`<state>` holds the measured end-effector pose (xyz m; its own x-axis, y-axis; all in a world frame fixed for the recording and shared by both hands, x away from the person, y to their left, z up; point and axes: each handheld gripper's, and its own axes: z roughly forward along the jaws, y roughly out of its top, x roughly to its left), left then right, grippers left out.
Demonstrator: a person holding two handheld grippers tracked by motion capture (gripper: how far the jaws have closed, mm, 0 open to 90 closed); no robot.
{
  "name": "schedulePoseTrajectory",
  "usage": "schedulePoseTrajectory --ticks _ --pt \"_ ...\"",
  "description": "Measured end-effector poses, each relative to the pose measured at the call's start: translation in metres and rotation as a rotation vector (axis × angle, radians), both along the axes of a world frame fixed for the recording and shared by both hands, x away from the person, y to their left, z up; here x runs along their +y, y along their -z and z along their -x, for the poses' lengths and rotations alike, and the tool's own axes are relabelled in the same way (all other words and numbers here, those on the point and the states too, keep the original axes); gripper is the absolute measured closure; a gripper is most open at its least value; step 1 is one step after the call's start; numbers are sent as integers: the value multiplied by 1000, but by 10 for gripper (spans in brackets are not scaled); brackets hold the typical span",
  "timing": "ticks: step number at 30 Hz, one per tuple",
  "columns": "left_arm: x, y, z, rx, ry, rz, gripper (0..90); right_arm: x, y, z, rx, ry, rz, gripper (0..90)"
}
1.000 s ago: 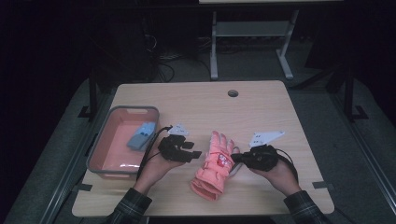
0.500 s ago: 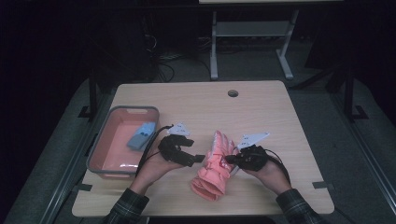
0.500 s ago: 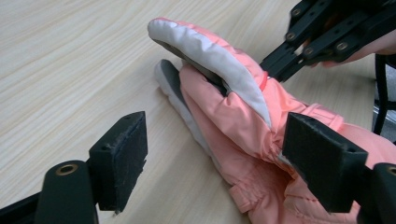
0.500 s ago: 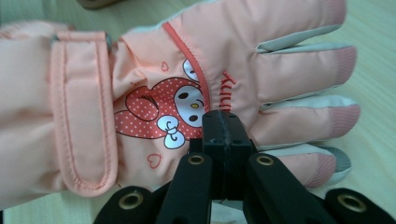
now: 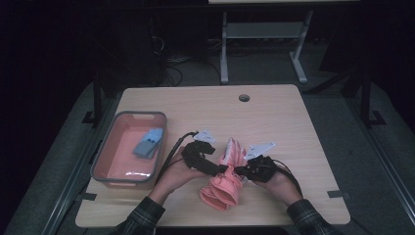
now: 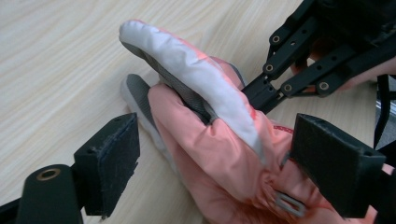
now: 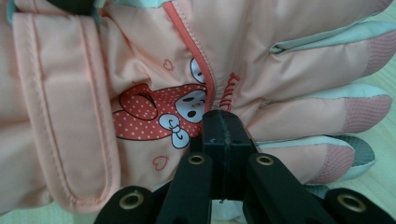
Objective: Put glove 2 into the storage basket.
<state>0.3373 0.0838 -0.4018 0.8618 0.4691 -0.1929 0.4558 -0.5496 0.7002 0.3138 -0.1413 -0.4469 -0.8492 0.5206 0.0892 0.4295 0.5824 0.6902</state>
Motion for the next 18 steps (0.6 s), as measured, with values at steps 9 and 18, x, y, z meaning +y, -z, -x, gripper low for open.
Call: schedulePoseTrajectory --ticks 9,18 --pt "-17 18 -9 36 6 -23 147 0 2 0 3 -4 4 900" --pt "-12 43 -18 153 0 -6 124 0 5 -1 9 -4 -1 900"
